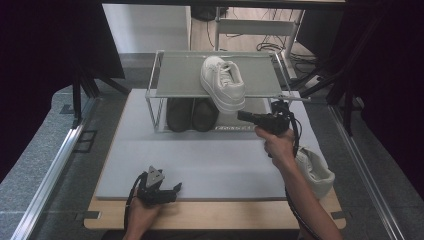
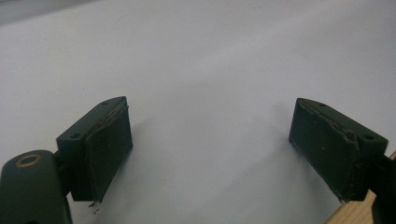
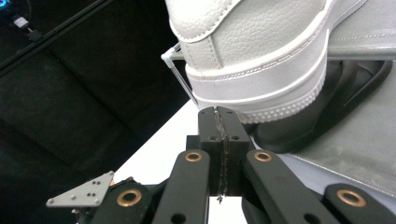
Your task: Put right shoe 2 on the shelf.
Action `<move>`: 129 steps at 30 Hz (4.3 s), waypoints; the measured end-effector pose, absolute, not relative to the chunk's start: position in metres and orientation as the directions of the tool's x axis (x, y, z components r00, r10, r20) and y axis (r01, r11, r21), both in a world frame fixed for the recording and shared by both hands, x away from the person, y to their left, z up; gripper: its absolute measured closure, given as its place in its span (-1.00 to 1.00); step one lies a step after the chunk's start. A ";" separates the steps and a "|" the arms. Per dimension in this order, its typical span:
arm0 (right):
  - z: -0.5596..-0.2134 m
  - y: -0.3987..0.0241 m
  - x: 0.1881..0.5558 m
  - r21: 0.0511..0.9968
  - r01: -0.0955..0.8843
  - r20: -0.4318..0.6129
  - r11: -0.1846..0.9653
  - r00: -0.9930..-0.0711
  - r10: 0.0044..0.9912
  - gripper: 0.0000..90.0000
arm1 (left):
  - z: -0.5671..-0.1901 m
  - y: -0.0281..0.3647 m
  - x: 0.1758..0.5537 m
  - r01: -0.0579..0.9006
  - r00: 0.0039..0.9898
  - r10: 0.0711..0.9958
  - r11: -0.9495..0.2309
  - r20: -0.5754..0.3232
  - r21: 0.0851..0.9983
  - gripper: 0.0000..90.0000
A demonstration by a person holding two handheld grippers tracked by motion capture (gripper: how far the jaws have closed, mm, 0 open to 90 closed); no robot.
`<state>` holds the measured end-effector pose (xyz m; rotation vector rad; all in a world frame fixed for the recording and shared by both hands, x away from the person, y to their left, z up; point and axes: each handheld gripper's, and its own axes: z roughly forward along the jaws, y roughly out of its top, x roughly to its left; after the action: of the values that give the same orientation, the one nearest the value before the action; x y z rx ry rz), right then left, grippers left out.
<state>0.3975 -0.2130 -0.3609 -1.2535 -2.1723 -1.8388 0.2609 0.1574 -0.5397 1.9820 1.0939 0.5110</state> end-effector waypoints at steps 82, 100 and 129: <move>-0.362 -0.129 0.468 0.828 0.558 0.411 0.059 -0.674 0.614 0.99 | -0.540 0.158 0.261 0.517 0.546 0.837 -0.311 -0.027 0.797 -0.71; -0.360 -0.123 0.456 0.857 0.499 0.324 0.128 -0.715 0.619 0.27 | -0.540 0.158 0.261 0.515 0.548 0.836 -0.315 -0.024 0.798 -0.71; -0.381 -0.154 0.408 0.877 0.329 0.031 0.351 -0.767 0.641 -0.75 | -0.540 0.158 0.261 0.515 0.547 0.837 -0.314 -0.024 0.797 -0.71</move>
<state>0.4080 -0.1538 -0.3815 -1.0568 -2.8304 -1.6981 0.2608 0.1577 -0.5395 1.9886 1.0914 0.5132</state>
